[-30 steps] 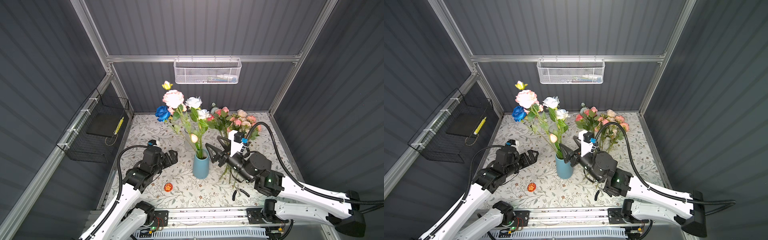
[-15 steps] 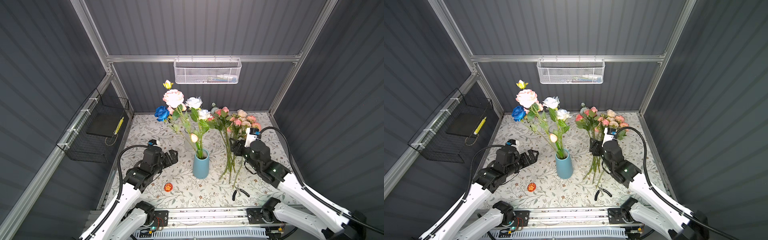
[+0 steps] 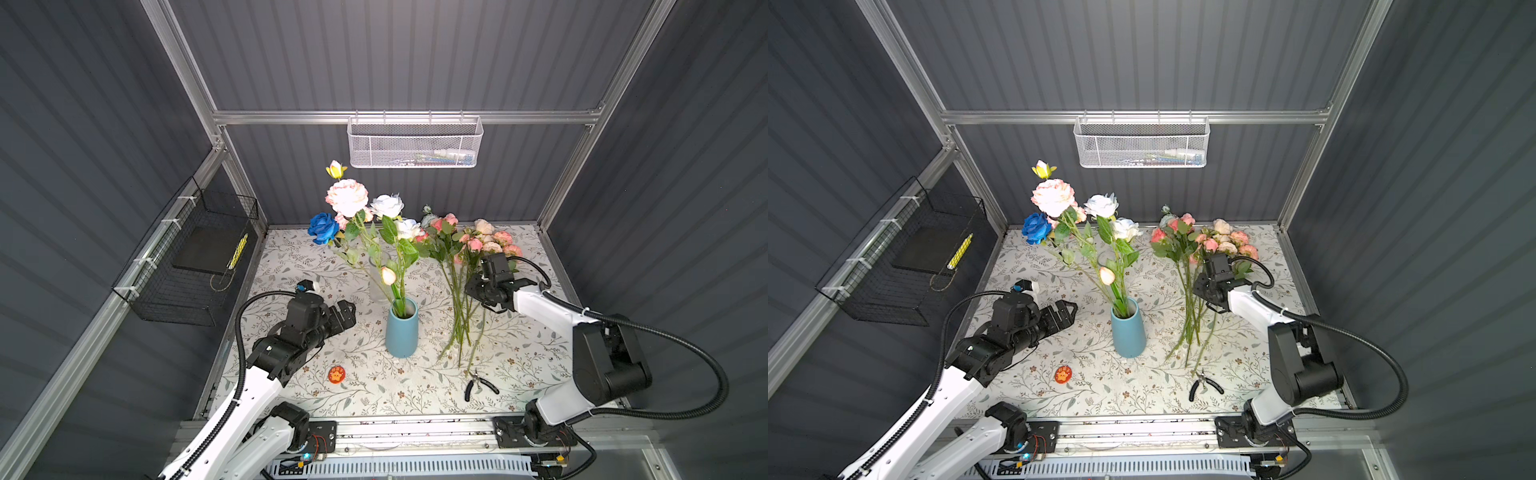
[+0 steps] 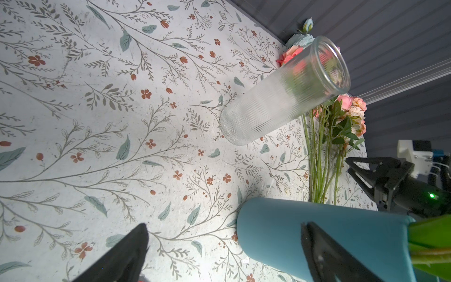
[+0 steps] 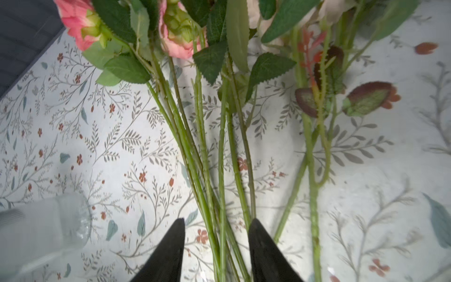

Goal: Arrange the flowers into the vase
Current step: 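Move the right gripper to the bundle and grasp a pale pink rose stem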

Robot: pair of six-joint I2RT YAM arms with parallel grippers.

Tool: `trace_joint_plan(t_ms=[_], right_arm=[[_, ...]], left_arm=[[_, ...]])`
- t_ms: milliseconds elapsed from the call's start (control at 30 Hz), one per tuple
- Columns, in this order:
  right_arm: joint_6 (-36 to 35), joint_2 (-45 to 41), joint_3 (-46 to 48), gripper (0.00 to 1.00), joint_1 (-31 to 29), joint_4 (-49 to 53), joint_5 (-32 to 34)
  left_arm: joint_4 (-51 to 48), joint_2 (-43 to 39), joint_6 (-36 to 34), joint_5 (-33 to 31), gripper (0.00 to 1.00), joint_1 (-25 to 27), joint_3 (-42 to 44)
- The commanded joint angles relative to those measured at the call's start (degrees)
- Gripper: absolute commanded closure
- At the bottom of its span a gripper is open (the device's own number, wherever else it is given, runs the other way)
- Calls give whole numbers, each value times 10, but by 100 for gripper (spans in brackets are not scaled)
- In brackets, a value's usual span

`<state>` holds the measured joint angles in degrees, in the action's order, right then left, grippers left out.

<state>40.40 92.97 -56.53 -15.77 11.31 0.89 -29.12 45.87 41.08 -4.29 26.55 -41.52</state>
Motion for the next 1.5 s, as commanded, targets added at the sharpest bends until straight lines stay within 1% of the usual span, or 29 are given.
trace_joint_plan(t_ms=[0,200,367,533,667,733,767,867,933,1067,1133,1200,1333,1467], right_arm=[[23,33,-32,60,-1,-6,-23],[50,67,-46,69,-1,7,2],[59,87,-49,70,-1,18,17],[60,112,-56,71,-1,14,17],[58,128,-65,78,-1,16,19],[53,131,-67,83,-1,16,22],[49,129,-67,87,-1,15,23],[36,105,-53,97,-1,4,34],[25,84,-40,100,-1,-10,40],[-4,25,-12,100,-4,-43,36],[-18,-10,3,100,-4,-61,17],[-37,-52,23,100,-3,-92,-17],[-60,-121,31,100,-2,-103,-70],[-84,-202,63,100,-6,-136,-72]], left_arm=[[0,-9,-9,4,0,2,7],[1,-8,-9,1,0,2,10],[3,-5,-11,1,0,2,10],[4,-3,-9,2,0,2,10],[2,-3,-10,1,0,2,8],[0,-6,-10,-1,0,2,10],[-1,-7,-10,-2,0,2,10],[-2,-8,-11,-4,0,2,10],[-2,-7,-11,-5,0,2,10],[1,-4,-10,-4,0,2,10],[2,-4,-10,-4,0,2,8],[1,-5,-9,-4,0,2,7],[-1,-7,-9,-7,0,2,5],[-1,-9,-8,-7,0,2,6]])
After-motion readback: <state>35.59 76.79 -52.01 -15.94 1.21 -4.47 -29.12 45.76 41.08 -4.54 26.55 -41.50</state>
